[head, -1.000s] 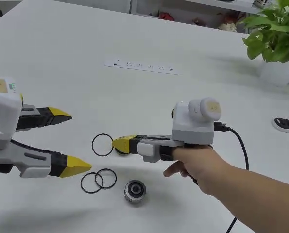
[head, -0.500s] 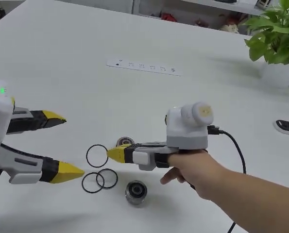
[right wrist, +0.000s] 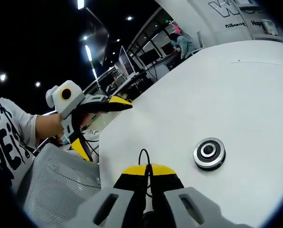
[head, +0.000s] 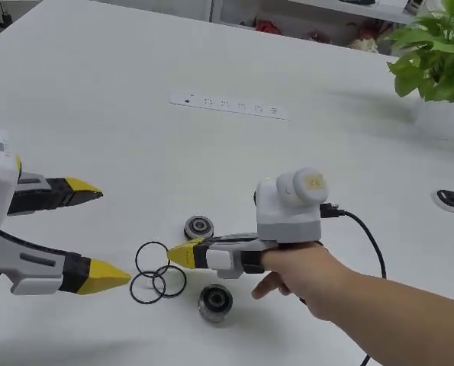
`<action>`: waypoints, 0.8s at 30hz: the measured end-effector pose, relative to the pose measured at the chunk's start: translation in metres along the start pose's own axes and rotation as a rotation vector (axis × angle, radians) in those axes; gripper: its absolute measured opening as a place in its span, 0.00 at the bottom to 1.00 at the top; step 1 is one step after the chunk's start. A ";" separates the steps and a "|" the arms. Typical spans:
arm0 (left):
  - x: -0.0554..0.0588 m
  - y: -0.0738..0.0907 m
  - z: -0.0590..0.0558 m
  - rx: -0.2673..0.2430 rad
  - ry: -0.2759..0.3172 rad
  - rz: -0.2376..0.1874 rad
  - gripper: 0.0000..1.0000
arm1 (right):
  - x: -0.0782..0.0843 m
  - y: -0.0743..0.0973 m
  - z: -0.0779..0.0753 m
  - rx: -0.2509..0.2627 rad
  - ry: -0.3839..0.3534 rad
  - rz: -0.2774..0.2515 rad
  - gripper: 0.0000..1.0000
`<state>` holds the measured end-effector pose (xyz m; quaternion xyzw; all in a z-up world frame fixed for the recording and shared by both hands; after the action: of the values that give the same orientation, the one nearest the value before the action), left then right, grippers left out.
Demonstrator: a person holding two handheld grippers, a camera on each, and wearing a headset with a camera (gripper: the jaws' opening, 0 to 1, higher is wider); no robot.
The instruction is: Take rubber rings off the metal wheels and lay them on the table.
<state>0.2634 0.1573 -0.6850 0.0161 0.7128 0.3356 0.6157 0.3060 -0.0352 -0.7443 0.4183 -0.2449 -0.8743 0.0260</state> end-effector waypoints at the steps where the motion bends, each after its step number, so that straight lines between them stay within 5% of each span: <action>1: 0.000 0.000 0.000 0.000 0.000 0.001 0.75 | 0.001 0.000 0.000 0.002 0.000 0.002 0.00; 24: 0.004 0.000 0.003 -0.002 0.012 0.014 0.74 | 0.006 -0.008 -0.010 0.057 -0.003 0.040 0.00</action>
<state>0.2647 0.1603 -0.6884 0.0185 0.7158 0.3408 0.6092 0.3105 -0.0334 -0.7577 0.4125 -0.2783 -0.8668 0.0312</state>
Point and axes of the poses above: the centre of the closed fingertips' face, and the gripper's own axes: y roughly backward along the fingers, z roughly to its left, x roughly out of its underside, the point moved 9 cm from there along y, roughly backward along the fingers, and after that the axes turned 4 degrees about x, right-handed, at the moved point
